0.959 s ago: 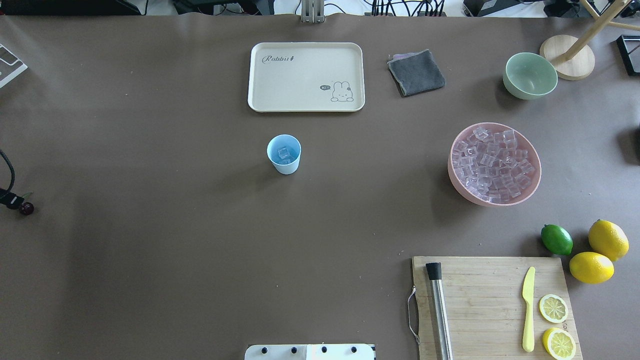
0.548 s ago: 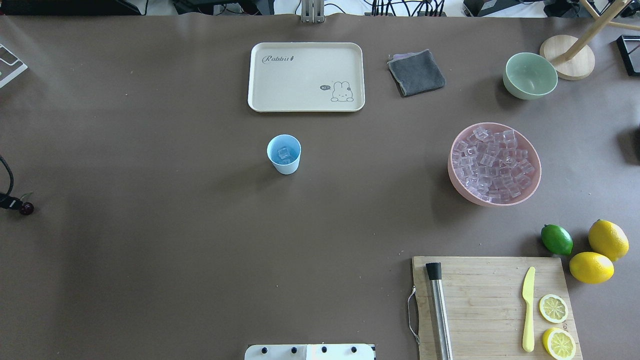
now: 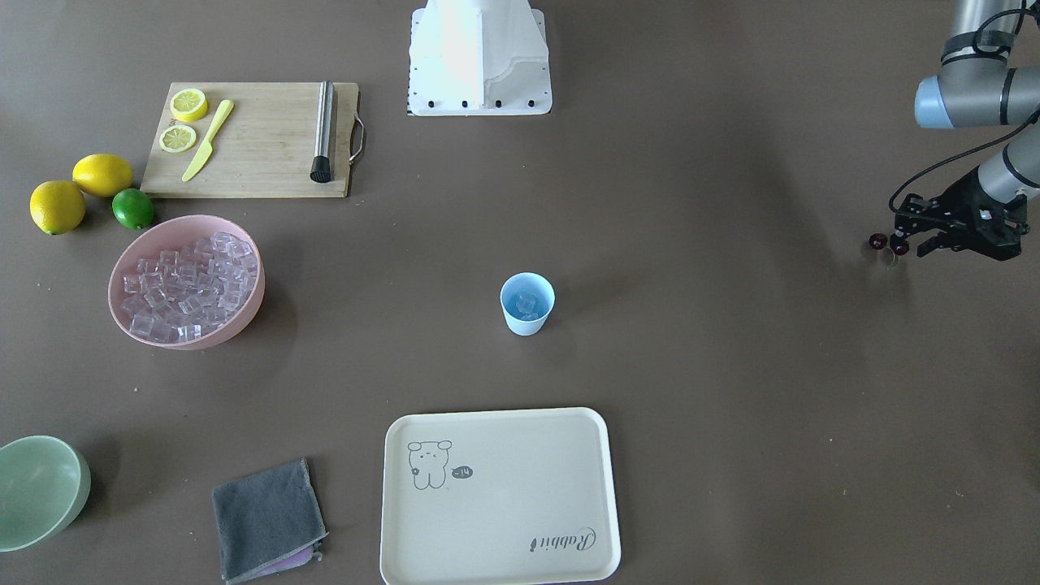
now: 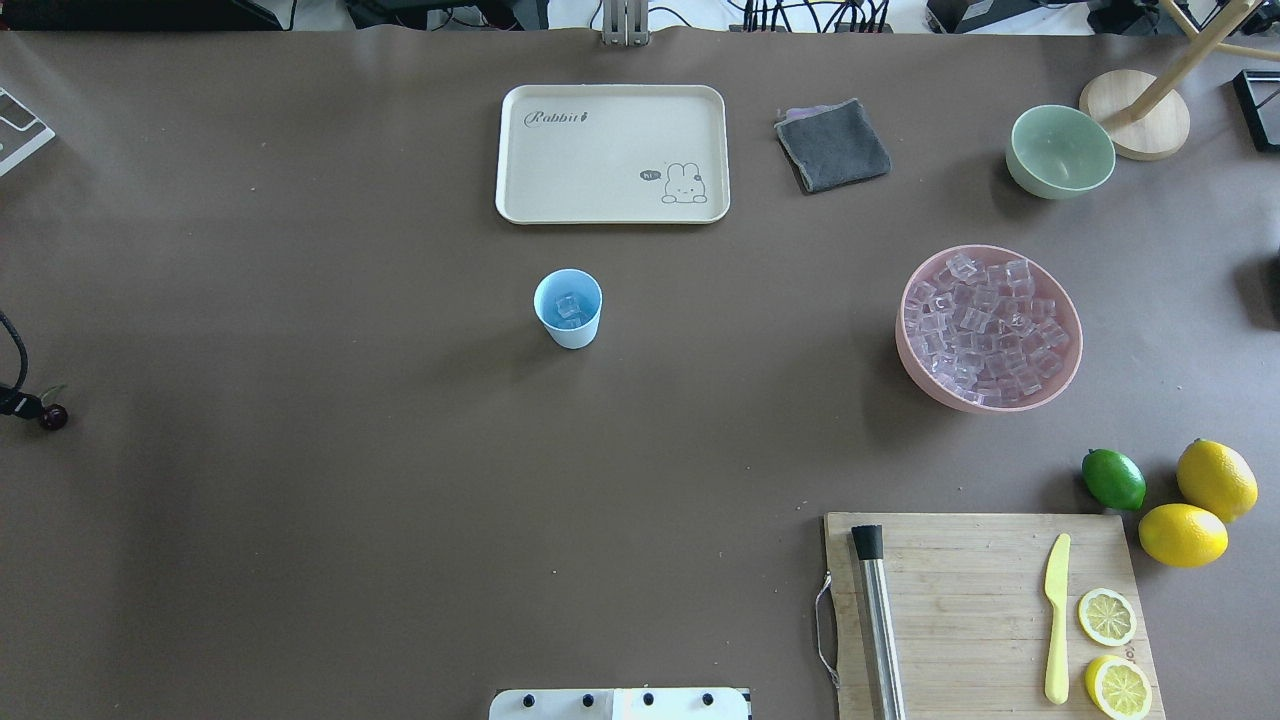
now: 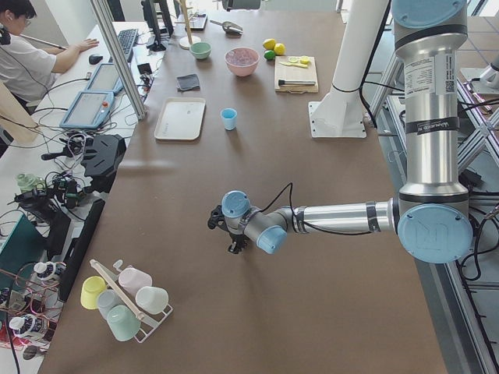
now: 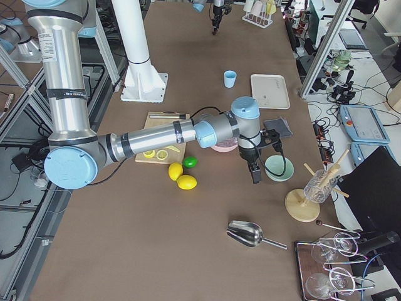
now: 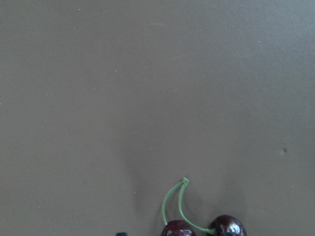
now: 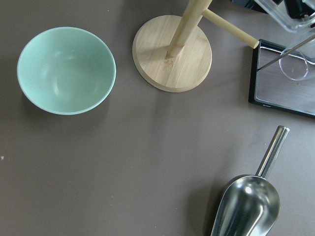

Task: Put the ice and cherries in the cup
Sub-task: 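Move the left gripper down toward the pair of dark red cherries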

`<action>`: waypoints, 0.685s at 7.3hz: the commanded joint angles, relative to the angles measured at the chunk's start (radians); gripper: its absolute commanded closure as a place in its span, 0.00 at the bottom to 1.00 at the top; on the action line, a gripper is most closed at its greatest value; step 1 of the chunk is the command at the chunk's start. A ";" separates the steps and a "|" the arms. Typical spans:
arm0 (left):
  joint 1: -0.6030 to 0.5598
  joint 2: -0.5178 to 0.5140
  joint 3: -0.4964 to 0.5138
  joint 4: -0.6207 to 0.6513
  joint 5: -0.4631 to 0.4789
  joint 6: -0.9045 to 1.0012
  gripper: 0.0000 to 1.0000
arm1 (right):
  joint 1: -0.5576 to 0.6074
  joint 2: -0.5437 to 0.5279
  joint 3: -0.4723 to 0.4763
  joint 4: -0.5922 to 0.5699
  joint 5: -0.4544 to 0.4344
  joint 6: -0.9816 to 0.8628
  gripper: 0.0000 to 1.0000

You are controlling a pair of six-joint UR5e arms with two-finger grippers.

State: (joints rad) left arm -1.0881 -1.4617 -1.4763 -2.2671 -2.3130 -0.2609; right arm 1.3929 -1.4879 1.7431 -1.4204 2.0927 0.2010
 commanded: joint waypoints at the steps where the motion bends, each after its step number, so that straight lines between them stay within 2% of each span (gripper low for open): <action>1: 0.001 -0.008 0.019 -0.002 0.000 0.002 0.47 | 0.000 0.000 0.003 0.001 -0.005 -0.002 0.00; 2: 0.016 -0.006 0.020 -0.009 0.000 0.000 0.47 | 0.000 0.001 0.003 0.001 -0.005 -0.002 0.00; 3: 0.022 -0.006 0.013 -0.021 -0.008 -0.004 0.58 | 0.000 0.000 0.003 0.001 -0.005 -0.002 0.00; 4: 0.022 -0.012 0.017 -0.023 -0.012 0.000 1.00 | 0.000 0.000 0.001 0.001 -0.005 -0.002 0.00; 5: 0.022 -0.019 0.011 -0.023 -0.016 0.000 1.00 | 0.000 0.000 0.001 0.001 -0.005 -0.002 0.00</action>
State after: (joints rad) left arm -1.0675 -1.4734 -1.4611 -2.2878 -2.3236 -0.2618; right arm 1.3929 -1.4877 1.7449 -1.4189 2.0878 0.1994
